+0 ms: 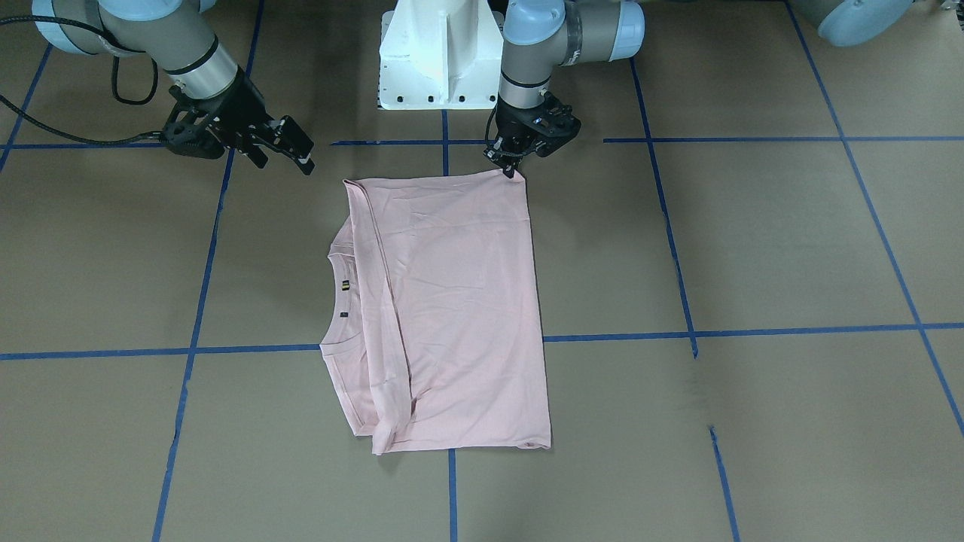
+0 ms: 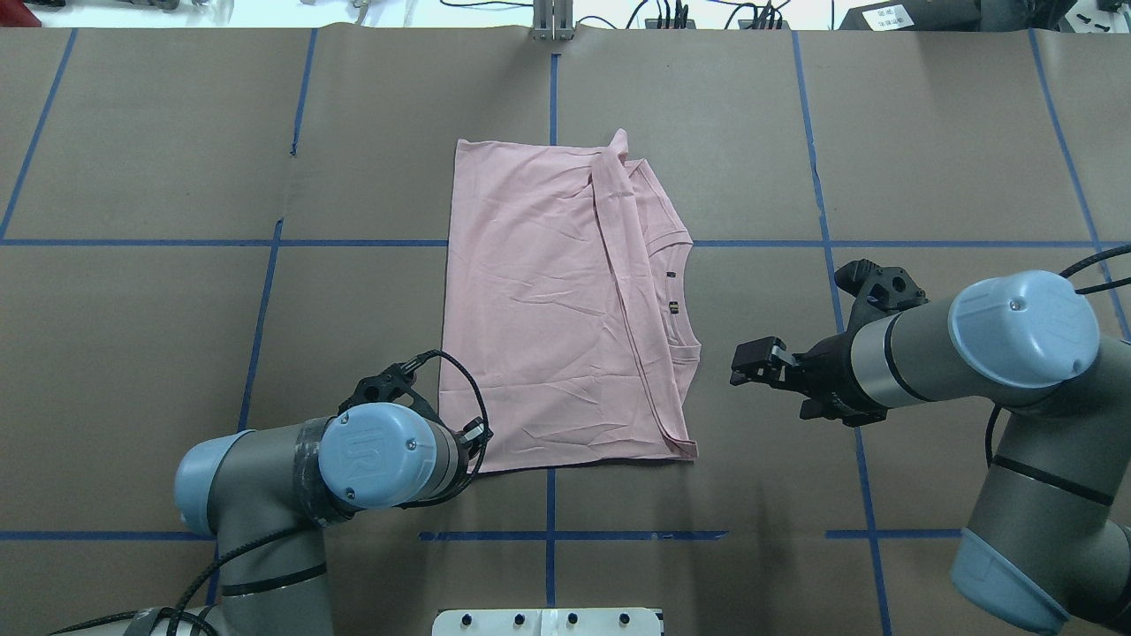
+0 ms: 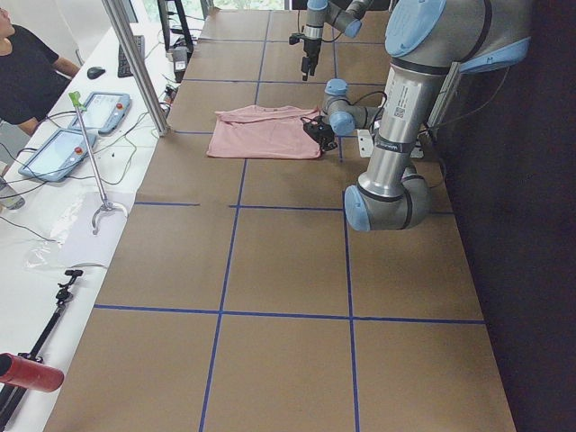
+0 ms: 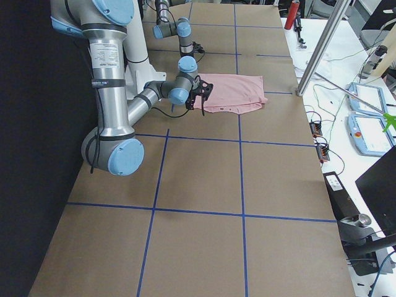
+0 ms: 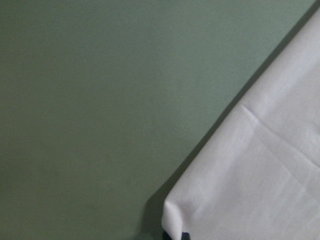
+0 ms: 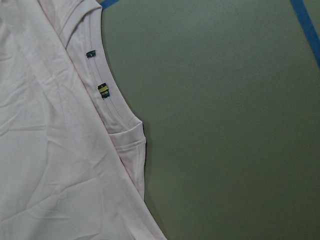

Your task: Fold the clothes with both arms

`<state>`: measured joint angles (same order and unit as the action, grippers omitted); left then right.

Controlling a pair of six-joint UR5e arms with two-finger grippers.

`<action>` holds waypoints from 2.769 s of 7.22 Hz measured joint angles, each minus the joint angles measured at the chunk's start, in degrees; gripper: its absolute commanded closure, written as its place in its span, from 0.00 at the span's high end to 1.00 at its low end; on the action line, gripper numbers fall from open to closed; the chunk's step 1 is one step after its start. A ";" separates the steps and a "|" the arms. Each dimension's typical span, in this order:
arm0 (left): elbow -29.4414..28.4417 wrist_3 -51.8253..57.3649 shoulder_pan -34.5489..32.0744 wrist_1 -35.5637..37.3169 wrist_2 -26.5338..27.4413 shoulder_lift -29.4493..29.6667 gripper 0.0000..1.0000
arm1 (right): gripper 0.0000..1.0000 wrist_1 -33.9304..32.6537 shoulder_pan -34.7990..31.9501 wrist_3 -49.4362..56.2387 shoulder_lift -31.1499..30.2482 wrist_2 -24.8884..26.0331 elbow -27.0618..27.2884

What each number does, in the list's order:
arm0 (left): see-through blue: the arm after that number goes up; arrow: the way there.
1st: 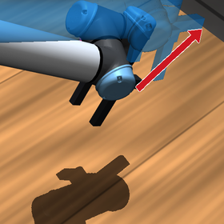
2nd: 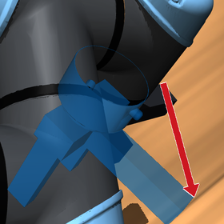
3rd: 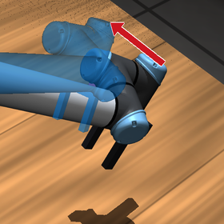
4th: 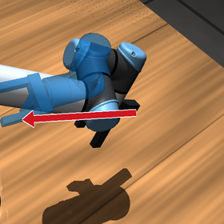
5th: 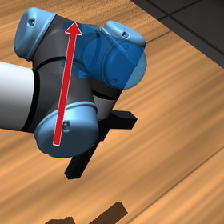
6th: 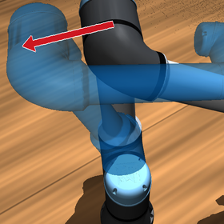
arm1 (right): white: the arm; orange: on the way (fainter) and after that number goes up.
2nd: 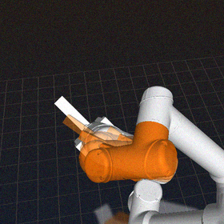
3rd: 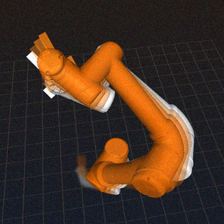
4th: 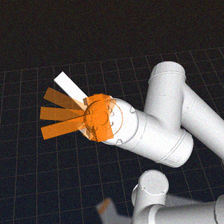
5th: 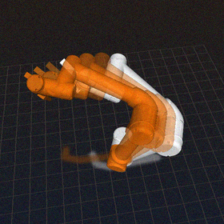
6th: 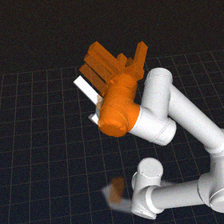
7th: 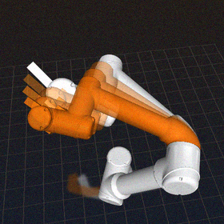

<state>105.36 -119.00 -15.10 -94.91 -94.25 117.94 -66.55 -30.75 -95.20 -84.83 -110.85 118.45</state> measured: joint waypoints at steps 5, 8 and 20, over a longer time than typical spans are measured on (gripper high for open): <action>3.12 3.52 -1.79 1.84 0.01 -0.07 0.00 | 1.00 -17.25 7.06 -4.44 14.53 7.89 -6.90; 3.30 4.57 -2.45 1.90 -0.11 -0.05 0.00 | 1.00 -18.15 10.54 -6.70 18.64 10.09 -12.62; 3.74 5.17 -2.99 1.97 -0.07 -0.21 0.00 | 1.00 -19.05 9.10 -7.09 23.29 8.05 -19.86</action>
<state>109.10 -113.83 -18.09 -92.93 -94.32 117.73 -85.60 -21.66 -102.29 -61.54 -102.80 98.59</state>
